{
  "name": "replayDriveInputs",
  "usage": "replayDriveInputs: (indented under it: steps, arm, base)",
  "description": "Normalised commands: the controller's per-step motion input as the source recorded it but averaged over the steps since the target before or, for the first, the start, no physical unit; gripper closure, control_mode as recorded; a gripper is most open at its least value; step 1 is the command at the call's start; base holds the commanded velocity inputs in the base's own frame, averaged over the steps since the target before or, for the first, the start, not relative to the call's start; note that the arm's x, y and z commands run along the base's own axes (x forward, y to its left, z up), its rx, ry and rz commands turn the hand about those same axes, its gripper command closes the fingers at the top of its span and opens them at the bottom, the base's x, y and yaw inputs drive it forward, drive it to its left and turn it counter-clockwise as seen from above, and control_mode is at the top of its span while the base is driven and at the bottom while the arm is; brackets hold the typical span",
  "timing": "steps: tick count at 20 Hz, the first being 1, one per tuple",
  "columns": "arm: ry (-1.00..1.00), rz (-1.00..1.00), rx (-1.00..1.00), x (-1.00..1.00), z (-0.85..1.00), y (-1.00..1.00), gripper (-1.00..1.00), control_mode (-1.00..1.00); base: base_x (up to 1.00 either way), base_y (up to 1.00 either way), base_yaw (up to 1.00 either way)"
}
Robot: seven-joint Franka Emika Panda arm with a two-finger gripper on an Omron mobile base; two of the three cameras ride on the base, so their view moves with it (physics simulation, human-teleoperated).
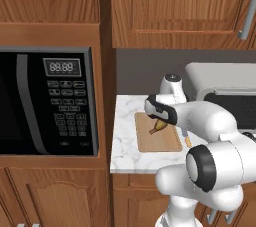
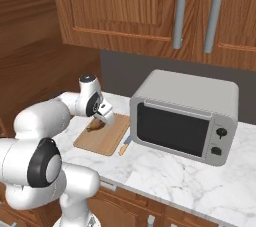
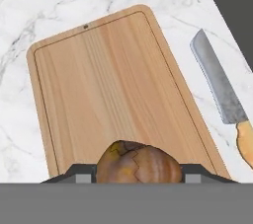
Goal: Retrieve the chicken drumstick from the fridge and place it on the cutting board.
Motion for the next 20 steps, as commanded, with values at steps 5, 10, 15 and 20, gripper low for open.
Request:
replayDriveInputs:
  steps: [5, 10, 15, 20]
  arm:
    - [0.01, 0.0, 0.0, 0.12, -0.47, 0.0, 1.0, -1.0]
    - [0.0, 0.0, 0.0, 0.0, -0.14, 0.0, 1.0, -1.0]
    - [0.0, -0.04, 0.0, 0.0, -0.01, 0.0, 1.0, -1.0]
    - [0.0, -0.03, 0.0, 0.0, -0.01, 0.0, -1.0, -1.0]
  base:
    - [0.0, 0.0, 0.0]
    - [0.0, 0.0, 0.0]
    - [0.0, 0.0, 0.0]
    - [0.0, 0.0, 0.0]
